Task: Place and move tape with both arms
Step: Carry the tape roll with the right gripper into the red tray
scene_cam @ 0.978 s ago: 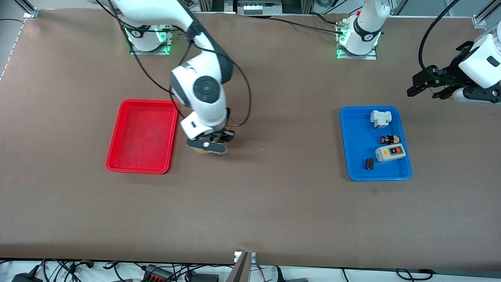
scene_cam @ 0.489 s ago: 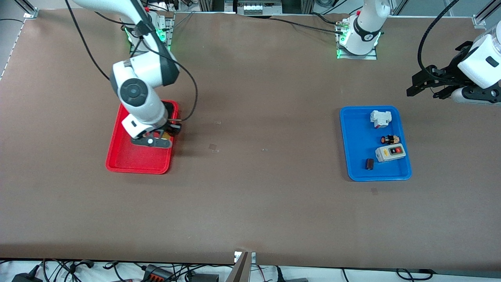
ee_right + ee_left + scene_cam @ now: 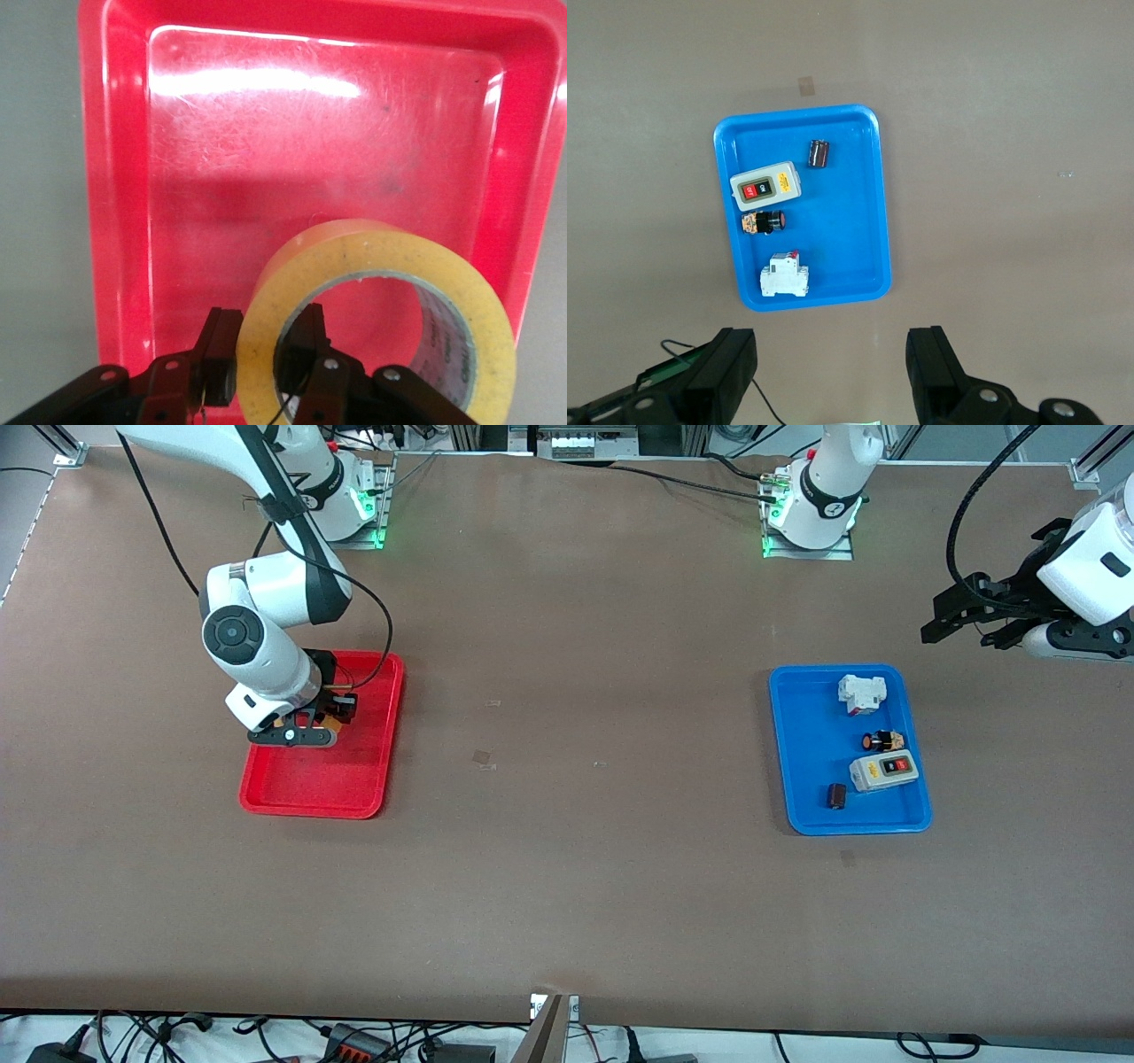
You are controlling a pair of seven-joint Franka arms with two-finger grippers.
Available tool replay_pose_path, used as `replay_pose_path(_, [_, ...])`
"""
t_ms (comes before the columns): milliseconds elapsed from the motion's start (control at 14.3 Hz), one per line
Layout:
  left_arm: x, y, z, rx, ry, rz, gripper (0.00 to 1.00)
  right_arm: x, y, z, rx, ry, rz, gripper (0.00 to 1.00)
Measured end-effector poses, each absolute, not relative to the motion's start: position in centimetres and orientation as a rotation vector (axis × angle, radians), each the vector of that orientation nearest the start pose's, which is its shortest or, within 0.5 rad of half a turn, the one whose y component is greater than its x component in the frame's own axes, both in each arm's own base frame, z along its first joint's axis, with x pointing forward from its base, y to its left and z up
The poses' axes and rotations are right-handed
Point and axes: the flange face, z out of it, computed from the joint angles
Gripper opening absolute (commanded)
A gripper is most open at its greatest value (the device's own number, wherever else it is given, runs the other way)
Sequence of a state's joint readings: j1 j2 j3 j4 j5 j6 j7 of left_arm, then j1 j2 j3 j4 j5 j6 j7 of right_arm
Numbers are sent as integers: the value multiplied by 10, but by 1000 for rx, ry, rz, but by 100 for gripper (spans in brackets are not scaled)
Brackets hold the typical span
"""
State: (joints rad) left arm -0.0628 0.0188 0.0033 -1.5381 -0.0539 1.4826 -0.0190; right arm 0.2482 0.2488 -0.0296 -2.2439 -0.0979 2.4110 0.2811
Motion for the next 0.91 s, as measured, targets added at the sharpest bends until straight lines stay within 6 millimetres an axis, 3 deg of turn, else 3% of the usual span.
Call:
replay_pose_path(419, [550, -40, 622, -3189, 72, 122, 100, 522, 116, 214, -3222, -33, 94, 28])
replay_pose_path(489, [550, -40, 622, -3189, 72, 122, 100, 521, 116, 210, -3222, -32, 100, 37])
replay_pose_path(629, [550, -40, 622, -3189, 74, 122, 100, 522, 115, 209, -3222, -29, 102, 77])
replay_pose_path(769, [549, -41, 622, -3189, 78, 124, 100, 524, 112, 212, -3221, -21, 91, 91])
replay_pose_path(908, [549, -42, 622, -3189, 81, 126, 100, 530, 112, 222, -3217, -15, 56, 96])
